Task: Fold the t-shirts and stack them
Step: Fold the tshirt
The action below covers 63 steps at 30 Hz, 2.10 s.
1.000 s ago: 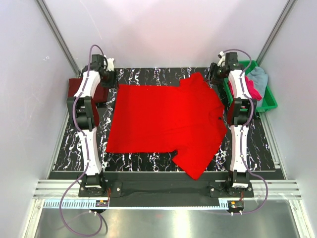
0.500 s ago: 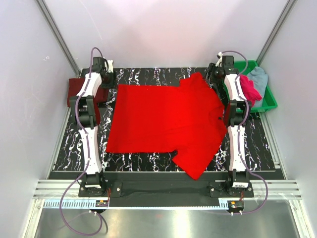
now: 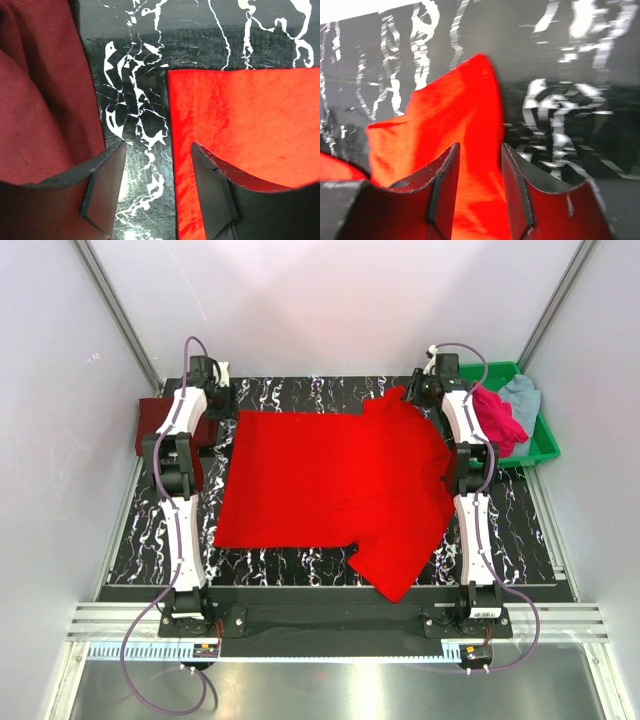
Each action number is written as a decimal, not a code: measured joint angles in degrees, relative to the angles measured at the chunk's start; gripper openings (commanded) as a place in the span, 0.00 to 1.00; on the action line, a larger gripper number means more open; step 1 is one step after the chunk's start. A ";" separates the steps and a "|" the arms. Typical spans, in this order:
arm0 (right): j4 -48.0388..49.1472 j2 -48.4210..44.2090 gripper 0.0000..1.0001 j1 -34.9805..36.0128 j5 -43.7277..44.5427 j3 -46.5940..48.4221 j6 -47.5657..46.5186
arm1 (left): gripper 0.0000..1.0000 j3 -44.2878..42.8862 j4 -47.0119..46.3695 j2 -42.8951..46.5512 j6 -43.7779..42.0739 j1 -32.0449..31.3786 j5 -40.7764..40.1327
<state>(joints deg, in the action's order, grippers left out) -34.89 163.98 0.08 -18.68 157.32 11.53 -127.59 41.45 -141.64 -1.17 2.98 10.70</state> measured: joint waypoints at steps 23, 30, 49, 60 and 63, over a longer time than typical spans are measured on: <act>-0.44 0.02 0.17 2.86 5.60 0.00 -0.09 | 0.59 0.26 -0.07 0.02 3.78 -1.79 0.17; -0.28 0.02 0.13 2.27 7.06 0.00 -1.01 | 0.60 0.26 -0.52 0.02 3.87 -1.62 -1.60; 0.81 0.02 0.30 1.29 10.27 0.00 -2.38 | 0.61 -1.27 -0.98 -0.70 4.02 -1.05 -3.67; 0.94 -0.15 0.22 1.25 10.99 -0.44 -3.21 | 0.63 -5.70 -3.19 -6.03 4.26 -1.03 2.10; 0.98 -0.22 0.18 1.25 11.37 -0.61 -3.52 | 0.59 -6.67 -3.32 -6.56 4.26 -1.03 3.26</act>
<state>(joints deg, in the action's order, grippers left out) -33.91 163.76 1.32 -7.31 156.70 8.01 -134.26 38.13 -148.20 3.09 1.96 13.96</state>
